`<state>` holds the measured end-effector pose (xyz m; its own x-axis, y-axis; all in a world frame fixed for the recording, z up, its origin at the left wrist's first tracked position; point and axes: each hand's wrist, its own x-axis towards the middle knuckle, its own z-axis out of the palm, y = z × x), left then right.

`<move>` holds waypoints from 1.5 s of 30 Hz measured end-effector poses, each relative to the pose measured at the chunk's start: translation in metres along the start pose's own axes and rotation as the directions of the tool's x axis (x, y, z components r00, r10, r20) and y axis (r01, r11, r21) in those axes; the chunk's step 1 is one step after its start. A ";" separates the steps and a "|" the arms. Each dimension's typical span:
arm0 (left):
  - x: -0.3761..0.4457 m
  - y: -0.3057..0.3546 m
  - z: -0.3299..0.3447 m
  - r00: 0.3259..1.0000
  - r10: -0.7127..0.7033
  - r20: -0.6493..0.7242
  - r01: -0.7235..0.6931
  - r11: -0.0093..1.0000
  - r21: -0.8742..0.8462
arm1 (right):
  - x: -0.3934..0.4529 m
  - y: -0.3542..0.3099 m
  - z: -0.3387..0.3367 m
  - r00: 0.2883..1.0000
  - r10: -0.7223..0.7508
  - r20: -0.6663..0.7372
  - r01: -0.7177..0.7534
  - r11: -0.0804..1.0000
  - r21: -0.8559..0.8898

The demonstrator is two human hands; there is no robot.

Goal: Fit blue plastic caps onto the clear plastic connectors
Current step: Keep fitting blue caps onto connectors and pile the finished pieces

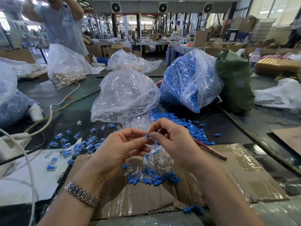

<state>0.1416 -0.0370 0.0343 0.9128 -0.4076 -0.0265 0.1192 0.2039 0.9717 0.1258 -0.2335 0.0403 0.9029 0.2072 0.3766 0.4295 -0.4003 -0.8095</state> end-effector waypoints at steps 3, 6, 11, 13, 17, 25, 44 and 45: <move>0.001 -0.002 0.000 1.000 0.009 0.006 -0.009 1.000 0.004 | 0.000 0.000 0.000 1.000 -0.008 -0.006 0.008 1.000 -0.027; 0.002 -0.004 -0.002 1.000 0.020 0.013 -0.020 1.000 0.010 | 0.000 0.001 0.000 1.000 -0.019 -0.007 0.019 0.999 -0.032; 0.002 -0.005 -0.001 0.999 0.035 -0.014 -0.034 0.999 0.016 | 0.001 0.004 0.002 1.000 -0.028 0.014 0.029 0.996 -0.086; 0.001 -0.005 -0.001 0.999 0.039 -0.022 -0.039 0.999 0.033 | 0.002 0.004 0.003 0.999 -0.034 0.020 0.036 0.994 -0.102; 0.002 -0.007 0.000 0.998 0.047 -0.052 -0.043 0.997 0.063 | 0.002 0.004 0.003 0.999 -0.038 0.022 0.040 0.991 -0.127; 0.004 -0.009 -0.003 0.994 0.069 -0.089 -0.067 0.998 0.020 | 0.000 0.013 -0.028 0.911 0.301 -0.283 -0.402 0.800 -0.444; 0.006 -0.002 -0.001 0.982 0.057 -0.179 -0.082 0.987 -0.138 | -0.003 0.003 -0.048 0.863 0.494 -0.105 -0.503 0.861 -0.076; 0.006 -0.002 -0.001 0.983 0.054 -0.178 -0.081 0.985 -0.149 | -0.003 -0.002 -0.048 0.857 0.515 0.033 -0.515 0.853 0.080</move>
<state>0.1471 -0.0393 0.0322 0.9727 -0.2314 -0.0150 0.1015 0.3668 0.9247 0.1231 -0.2762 0.0619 0.9941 0.0008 -0.1086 -0.1003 -0.3767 -0.9209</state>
